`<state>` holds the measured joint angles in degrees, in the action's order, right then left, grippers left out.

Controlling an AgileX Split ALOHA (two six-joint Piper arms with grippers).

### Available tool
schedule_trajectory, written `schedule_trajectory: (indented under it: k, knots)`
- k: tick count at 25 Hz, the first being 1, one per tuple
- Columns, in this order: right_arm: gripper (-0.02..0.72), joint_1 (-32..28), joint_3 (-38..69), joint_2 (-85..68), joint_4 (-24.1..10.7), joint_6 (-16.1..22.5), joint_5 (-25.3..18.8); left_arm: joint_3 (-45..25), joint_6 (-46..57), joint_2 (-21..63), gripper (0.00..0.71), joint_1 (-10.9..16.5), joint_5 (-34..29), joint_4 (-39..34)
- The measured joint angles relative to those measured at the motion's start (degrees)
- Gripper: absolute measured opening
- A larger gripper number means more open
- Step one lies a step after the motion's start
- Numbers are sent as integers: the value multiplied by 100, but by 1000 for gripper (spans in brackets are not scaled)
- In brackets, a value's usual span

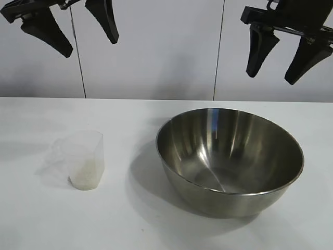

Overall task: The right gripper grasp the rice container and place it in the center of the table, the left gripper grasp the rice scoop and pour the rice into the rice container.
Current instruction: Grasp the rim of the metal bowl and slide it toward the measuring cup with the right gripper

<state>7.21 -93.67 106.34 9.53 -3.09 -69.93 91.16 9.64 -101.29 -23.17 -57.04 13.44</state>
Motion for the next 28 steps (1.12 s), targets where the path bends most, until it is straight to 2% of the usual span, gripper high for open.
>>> schedule_trajectory:
  k: [5, 9, 12, 18, 24, 26, 27, 28]
  knots:
    - [496, 0, 434, -11, -101, 0, 36, 0, 0, 0, 572, 0, 0, 0]
    - [496, 0, 1163, -11, -119, -71, 333, 0, 0, 0, 572, 0, 0, 0]
    - [496, 0, 1561, -11, -144, -102, 685, 0, 0, 0, 572, 0, 0, 0]
    - [496, 0, 2268, -11, -121, -108, 1683, 0, 0, 0, 572, 0, 0, 0]
    - [496, 0, 2835, -11, 156, -163, 2453, 0, 0, 0, 572, 0, 0, 0]
    - [473, 0, 2941, -11, 270, -268, 2577, 0, 0, 0, 572, 0, 0, 0]
    - [442, 0, 2960, -11, 314, -291, 2610, 0, 0, 0, 572, 0, 0, 0]
    - [380, 0, 2967, -11, 341, -303, 2635, 0, 0, 0, 572, 0, 0, 0]
